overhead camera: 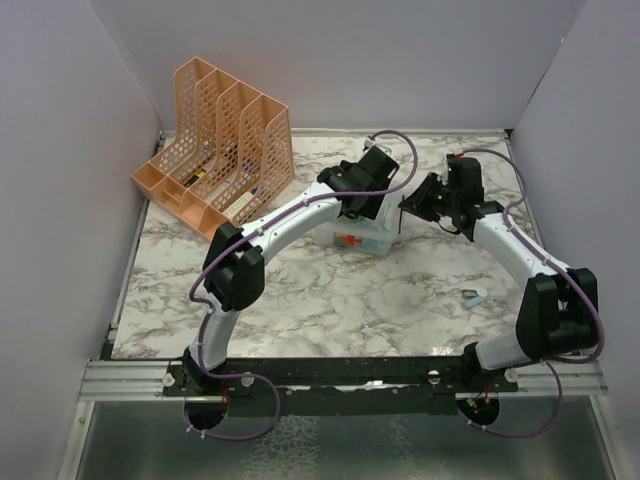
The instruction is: Organize the medicine kit
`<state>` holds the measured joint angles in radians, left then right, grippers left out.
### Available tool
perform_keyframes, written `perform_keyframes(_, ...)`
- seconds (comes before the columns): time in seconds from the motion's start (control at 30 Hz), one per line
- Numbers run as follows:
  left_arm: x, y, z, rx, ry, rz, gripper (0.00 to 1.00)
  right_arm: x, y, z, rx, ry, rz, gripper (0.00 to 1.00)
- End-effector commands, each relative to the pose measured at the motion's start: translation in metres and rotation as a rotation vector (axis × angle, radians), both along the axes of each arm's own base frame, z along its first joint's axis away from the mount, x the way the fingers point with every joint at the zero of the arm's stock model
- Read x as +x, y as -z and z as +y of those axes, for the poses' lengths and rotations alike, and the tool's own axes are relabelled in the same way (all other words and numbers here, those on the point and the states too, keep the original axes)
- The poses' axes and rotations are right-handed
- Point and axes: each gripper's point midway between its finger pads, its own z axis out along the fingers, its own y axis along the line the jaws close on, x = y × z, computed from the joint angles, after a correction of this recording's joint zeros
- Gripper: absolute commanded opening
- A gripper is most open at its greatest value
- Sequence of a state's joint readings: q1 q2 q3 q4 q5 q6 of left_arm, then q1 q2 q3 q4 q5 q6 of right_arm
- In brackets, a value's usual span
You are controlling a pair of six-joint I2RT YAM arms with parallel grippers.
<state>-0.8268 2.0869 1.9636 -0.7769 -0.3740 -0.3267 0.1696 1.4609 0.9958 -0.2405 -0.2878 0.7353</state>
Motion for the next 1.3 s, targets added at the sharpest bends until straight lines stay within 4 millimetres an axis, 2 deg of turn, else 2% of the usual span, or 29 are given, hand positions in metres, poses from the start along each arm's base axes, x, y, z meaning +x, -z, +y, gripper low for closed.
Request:
perform_keyframes(0.0, -0.03, 0.079, 0.022, 0.171, 0.021, 0.216, 0.72, -0.003, -0.015, 0.022, -0.007, -0.056, -0.012, 0.17)
perform_keyframes(0.13, -0.028, 0.074, 0.022, 0.159, 0.013, 0.206, 0.72, -0.001, -0.026, 0.019, -0.016, -0.039, -0.033, 0.18)
perform_keyframes(0.23, -0.024, 0.06, 0.018, 0.113, 0.006, 0.195, 0.73, 0.002, -0.037, 0.008, -0.08, -0.004, -0.051, 0.32)
perform_keyframes(0.33, -0.014, 0.035, 0.013, 0.01, -0.007, 0.189, 0.75, 0.005, -0.048, 0.0, -0.127, 0.007, -0.073, 0.48)
perform_keyframes(0.43, -0.002, 0.001, 0.008, -0.095, -0.011, 0.158, 0.79, 0.005, -0.058, -0.001, -0.148, -0.013, -0.108, 0.61)
perform_keyframes(0.6, 0.018, -0.052, 0.011, -0.261, -0.013, 0.1, 0.84, 0.006, -0.06, 0.001, -0.202, -0.086, -0.129, 0.68)
perform_keyframes(0.73, 0.032, -0.072, 0.032, -0.382, -0.065, 0.074, 0.88, 0.011, -0.059, 0.001, -0.24, -0.129, -0.137, 0.71)
perform_keyframes(0.93, 0.038, -0.07, 0.073, -0.553, -0.184, 0.059, 0.97, 0.021, -0.065, 0.013, -0.32, -0.178, -0.153, 0.71)
perform_keyframes(1.03, 0.035, -0.061, 0.089, -0.655, -0.253, 0.074, 0.99, 0.026, -0.068, 0.036, -0.383, -0.214, -0.169, 0.71)
perform_keyframes(1.13, 0.031, -0.053, 0.099, -0.765, -0.292, 0.096, 0.99, 0.026, -0.068, 0.068, -0.448, -0.274, -0.184, 0.71)
perform_keyframes(1.17, 0.031, -0.052, 0.102, -0.8, -0.301, 0.1, 0.99, 0.026, -0.064, 0.078, -0.468, -0.298, -0.18, 0.71)
perform_keyframes(1.2, 0.027, -0.042, 0.104, -0.825, -0.312, 0.126, 0.99, 0.026, -0.062, 0.087, -0.486, -0.313, -0.178, 0.71)
perform_keyframes(1.27, 0.025, -0.035, 0.105, -0.882, -0.331, 0.159, 0.99, 0.027, -0.057, 0.103, -0.515, -0.339, -0.173, 0.71)
